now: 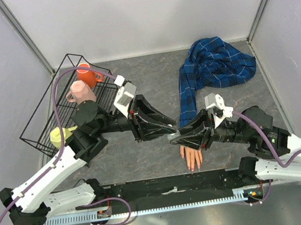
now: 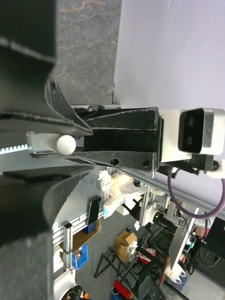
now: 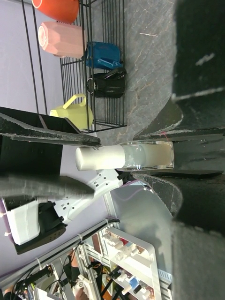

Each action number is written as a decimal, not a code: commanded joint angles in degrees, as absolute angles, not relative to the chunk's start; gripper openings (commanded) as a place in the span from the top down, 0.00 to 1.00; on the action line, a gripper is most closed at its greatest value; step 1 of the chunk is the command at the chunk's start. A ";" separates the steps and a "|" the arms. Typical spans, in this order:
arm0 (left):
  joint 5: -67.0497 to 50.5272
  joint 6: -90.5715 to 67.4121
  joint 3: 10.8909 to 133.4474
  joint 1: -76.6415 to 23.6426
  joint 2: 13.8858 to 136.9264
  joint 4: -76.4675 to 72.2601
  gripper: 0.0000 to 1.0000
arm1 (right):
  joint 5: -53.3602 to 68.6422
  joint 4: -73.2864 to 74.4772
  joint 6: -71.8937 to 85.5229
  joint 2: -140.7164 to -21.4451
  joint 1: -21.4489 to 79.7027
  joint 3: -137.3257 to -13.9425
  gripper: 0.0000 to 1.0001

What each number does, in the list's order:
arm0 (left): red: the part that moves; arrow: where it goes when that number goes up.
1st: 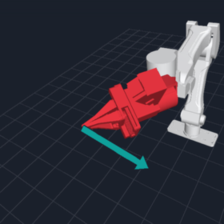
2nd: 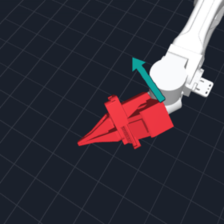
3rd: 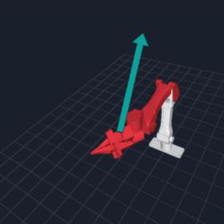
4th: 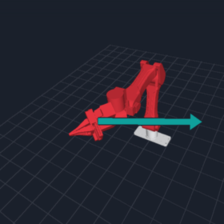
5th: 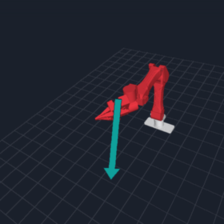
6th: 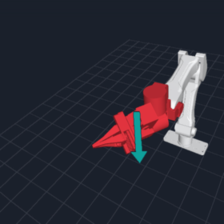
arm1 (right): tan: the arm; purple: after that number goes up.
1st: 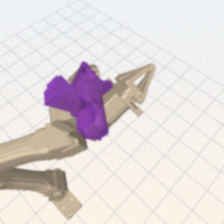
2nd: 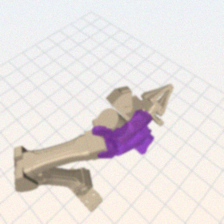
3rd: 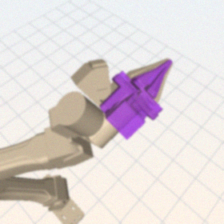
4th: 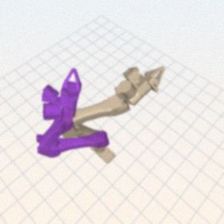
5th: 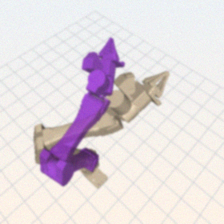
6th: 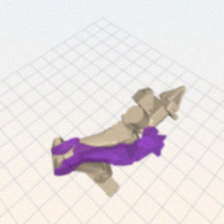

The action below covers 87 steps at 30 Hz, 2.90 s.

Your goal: Paint the nails

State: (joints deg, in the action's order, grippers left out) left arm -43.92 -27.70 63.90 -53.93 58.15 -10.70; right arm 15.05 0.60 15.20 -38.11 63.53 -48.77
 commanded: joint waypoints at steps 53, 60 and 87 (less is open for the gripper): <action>-53.88 -38.32 66.80 -37.88 61.26 -16.17 0.32 | 25.75 -6.50 18.45 -47.90 48.69 -55.64 1.00; -56.86 -44.56 62.14 -37.88 61.44 -29.00 0.39 | 29.35 -8.52 21.18 -48.87 48.25 -54.93 1.00; -0.13 -29.00 79.35 -55.09 64.59 12.03 0.98 | -7.71 1.58 7.21 -56.60 51.23 -60.38 1.00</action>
